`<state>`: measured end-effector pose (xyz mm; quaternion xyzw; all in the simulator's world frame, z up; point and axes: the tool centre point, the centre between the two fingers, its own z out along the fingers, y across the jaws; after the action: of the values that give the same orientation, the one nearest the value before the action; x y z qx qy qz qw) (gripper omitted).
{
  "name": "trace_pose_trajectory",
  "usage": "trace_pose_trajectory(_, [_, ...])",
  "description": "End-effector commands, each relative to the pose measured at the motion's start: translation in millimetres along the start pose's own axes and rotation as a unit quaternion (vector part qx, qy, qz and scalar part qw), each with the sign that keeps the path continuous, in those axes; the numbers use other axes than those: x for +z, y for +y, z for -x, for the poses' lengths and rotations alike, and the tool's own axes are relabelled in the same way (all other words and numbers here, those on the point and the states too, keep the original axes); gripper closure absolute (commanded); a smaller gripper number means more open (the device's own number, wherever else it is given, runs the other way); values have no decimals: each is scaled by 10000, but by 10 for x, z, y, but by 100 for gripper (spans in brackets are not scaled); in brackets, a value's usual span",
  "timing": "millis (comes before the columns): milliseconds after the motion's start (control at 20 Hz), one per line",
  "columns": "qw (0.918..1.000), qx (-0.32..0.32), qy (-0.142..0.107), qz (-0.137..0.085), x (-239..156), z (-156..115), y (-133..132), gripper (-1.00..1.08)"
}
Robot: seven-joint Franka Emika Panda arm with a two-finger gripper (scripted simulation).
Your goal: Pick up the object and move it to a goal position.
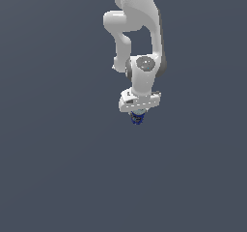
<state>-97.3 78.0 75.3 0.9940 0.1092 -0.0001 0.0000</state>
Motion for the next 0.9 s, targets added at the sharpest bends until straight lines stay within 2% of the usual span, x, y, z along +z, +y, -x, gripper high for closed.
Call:
trace_pose_trajectory(0, [10000,-1,1,-1,11,-4,-2,108])
trace_pose_trajectory(450, [10000,-1,1,-1,-60,6,16,108])
trace_pose_trajectory(850, [10000,-1,1,-1,-423,52,115,108])
